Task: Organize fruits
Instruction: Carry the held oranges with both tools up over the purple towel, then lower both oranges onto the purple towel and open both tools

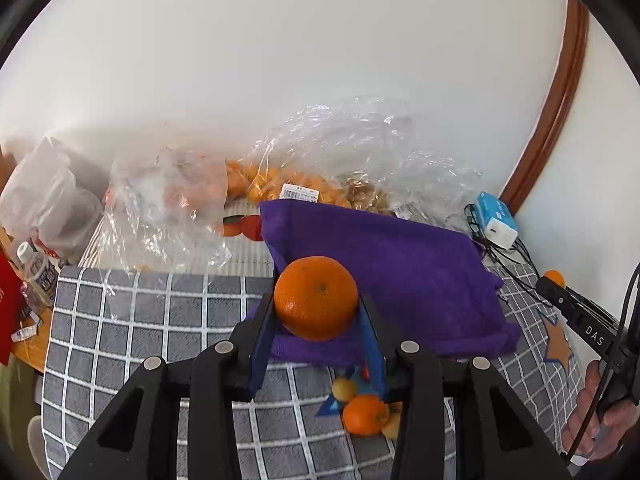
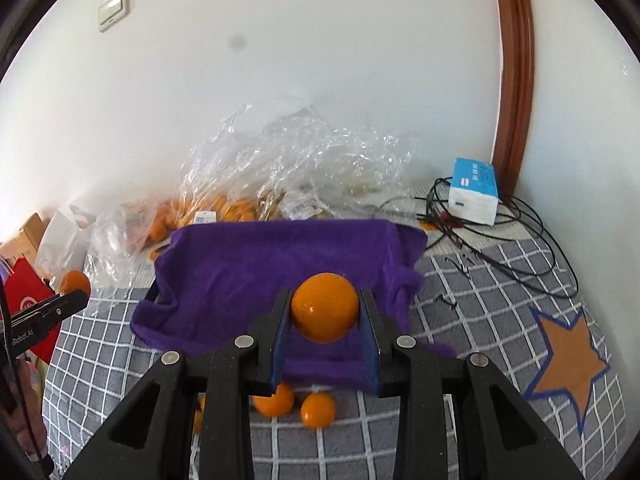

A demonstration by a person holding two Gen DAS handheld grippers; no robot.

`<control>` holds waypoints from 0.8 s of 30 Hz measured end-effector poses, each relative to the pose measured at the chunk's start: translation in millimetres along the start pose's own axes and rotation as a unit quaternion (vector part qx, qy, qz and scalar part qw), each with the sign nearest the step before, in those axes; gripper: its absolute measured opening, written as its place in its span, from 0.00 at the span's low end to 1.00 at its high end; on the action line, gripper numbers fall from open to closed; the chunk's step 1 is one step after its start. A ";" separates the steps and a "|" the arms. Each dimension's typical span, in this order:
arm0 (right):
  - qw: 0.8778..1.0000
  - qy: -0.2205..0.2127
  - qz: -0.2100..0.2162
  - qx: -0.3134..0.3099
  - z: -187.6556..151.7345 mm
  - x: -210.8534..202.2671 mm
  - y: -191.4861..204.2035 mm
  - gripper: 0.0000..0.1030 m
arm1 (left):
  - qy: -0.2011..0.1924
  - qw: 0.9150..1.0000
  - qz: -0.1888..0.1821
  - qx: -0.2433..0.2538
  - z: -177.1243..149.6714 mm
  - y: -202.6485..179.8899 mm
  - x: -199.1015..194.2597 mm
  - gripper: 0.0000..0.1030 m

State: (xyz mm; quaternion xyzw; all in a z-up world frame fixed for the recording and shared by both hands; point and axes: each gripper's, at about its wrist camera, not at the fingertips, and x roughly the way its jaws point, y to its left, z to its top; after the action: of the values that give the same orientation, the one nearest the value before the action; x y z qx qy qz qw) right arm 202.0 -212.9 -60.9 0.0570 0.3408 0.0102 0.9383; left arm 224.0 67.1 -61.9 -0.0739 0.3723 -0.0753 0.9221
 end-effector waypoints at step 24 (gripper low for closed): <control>0.996 0.078 -0.027 -0.018 -2.0 132.4 -29.5 0.31 | 0.076 0.996 0.013 0.034 15.9 -26.4 133.7 0.37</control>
State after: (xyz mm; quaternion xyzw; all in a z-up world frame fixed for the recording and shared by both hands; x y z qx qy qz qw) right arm 301.8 -234.4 -150.4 0.0294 0.4143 -0.0046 0.9096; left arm 328.0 16.6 -135.8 -0.0316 0.4393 -0.0810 0.8941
